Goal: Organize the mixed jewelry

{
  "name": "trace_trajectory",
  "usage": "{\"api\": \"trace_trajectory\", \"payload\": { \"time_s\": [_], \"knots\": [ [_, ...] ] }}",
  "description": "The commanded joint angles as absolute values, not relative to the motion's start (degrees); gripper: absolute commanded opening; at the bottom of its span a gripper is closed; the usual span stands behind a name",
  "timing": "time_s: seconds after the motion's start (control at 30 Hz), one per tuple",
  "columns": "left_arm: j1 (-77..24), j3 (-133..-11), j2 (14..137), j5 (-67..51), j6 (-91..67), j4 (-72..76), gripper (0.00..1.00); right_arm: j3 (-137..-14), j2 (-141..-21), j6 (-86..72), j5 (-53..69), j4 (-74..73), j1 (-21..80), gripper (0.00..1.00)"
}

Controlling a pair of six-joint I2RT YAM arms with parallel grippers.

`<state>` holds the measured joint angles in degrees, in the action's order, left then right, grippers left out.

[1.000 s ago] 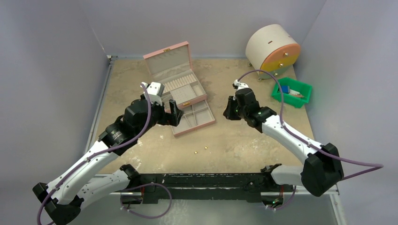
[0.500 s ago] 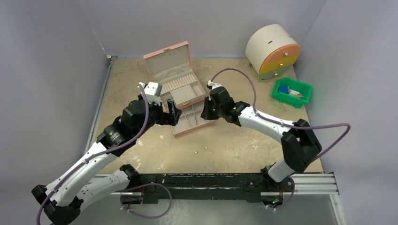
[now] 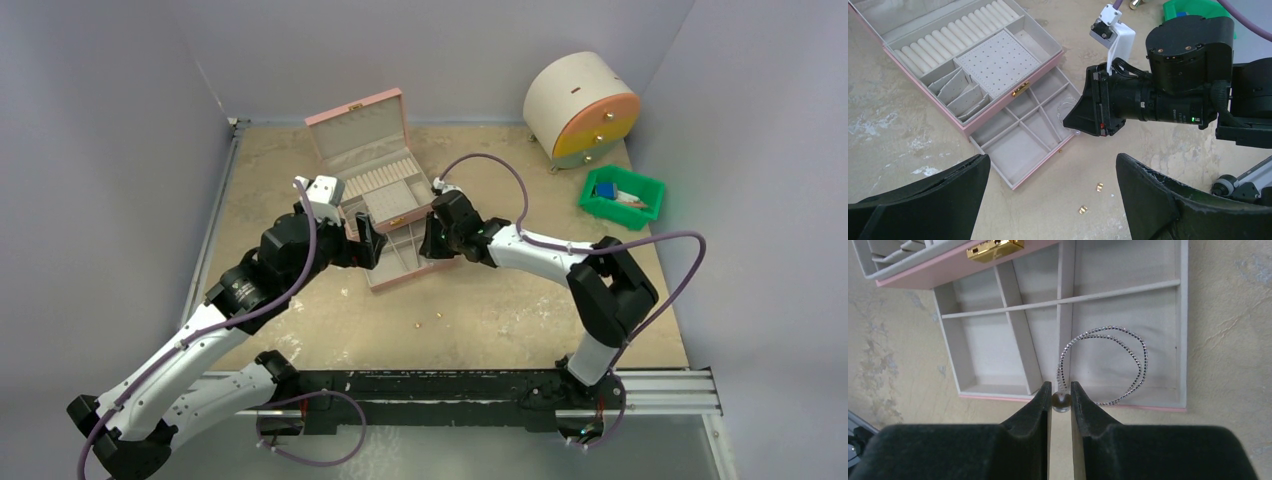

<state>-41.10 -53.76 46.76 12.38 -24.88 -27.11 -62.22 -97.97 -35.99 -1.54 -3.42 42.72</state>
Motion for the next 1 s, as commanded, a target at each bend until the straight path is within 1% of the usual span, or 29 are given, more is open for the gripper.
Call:
{"api": "trace_trajectory", "payload": {
  "time_s": [0.0,0.33,0.5,0.63,0.7,0.8,0.97],
  "knots": [
    [-40.8,-53.9,46.1,13.1,-24.3,-25.7,0.97,-65.5,-98.8,-37.9,-3.4,-1.1,42.7,0.03],
    [-40.8,-53.9,46.3,13.3,-24.3,-25.7,0.97,-66.9,-101.8,-40.0,-4.4,-1.8,42.7,0.03],
    [-40.8,-53.8,46.4,13.3,-24.3,-25.7,0.97,-67.1,-103.4,-40.4,-5.9,-1.9,42.7,0.07],
    [-40.8,-53.9,46.6,13.3,-24.3,-25.8,0.97,-67.5,-104.2,-40.5,-6.9,-2.0,42.7,0.08],
    [-40.8,-53.9,46.6,13.3,-24.3,-25.8,0.97,-67.8,-104.4,-40.5,-7.4,-2.3,42.7,0.11],
    [-40.8,-53.8,46.8,13.7,-24.3,-25.8,0.97,-67.9,-104.3,-40.7,-8.5,-3.1,42.7,0.21],
    [-40.8,-53.9,46.8,13.9,-24.3,-25.9,0.97,-67.4,-102.6,-40.6,-9.1,-3.7,42.6,0.34]
  ]
}}
